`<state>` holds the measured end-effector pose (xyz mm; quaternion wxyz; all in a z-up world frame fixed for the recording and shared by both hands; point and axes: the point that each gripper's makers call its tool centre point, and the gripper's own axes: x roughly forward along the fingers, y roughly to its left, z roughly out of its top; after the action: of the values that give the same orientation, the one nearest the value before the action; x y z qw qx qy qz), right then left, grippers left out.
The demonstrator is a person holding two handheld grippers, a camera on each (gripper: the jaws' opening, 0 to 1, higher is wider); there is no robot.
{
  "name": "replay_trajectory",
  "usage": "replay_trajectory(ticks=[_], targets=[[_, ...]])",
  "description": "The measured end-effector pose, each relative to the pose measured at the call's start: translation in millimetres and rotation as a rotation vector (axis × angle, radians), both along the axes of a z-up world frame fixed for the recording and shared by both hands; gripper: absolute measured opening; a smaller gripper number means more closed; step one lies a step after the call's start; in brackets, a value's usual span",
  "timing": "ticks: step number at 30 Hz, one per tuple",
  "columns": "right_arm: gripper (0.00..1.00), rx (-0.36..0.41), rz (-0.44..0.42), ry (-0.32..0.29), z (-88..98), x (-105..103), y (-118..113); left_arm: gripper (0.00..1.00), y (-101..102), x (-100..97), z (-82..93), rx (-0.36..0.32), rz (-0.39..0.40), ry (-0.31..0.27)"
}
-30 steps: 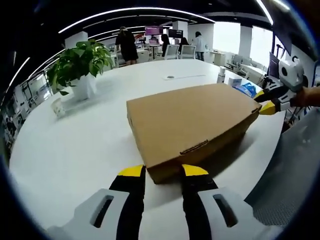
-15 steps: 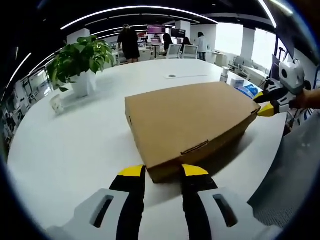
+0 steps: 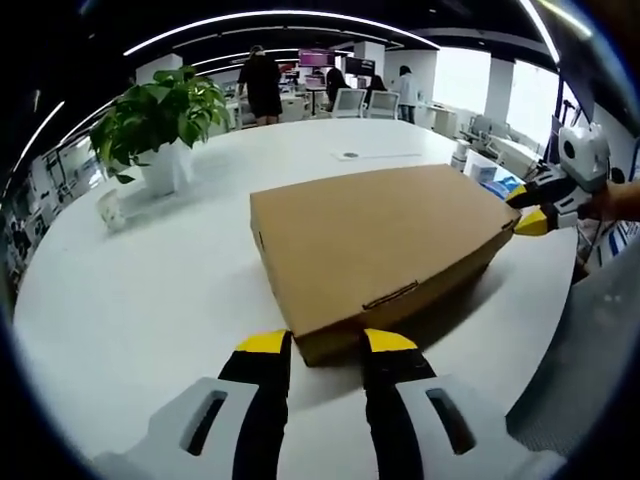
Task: Operate the shoe box by opening the lid, removing the specified soft item, and placing it in the target area until the item is outside and the box remains undamaged.
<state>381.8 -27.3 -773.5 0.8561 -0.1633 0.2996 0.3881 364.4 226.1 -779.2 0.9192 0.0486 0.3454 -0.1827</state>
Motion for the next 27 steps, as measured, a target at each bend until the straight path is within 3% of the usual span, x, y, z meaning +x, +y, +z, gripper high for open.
replay_trajectory(ticks=[15, 27], targets=[[0.27, -0.027, 0.017, -0.007, -0.5, 36, 0, 0.27, 0, 34.1, -0.2, -0.02, -0.01, 0.031], [0.27, -0.029, -0.002, 0.0, -0.7, 53, -1, 0.27, -2, 54.6, 0.4, -0.017, -0.02, 0.044]])
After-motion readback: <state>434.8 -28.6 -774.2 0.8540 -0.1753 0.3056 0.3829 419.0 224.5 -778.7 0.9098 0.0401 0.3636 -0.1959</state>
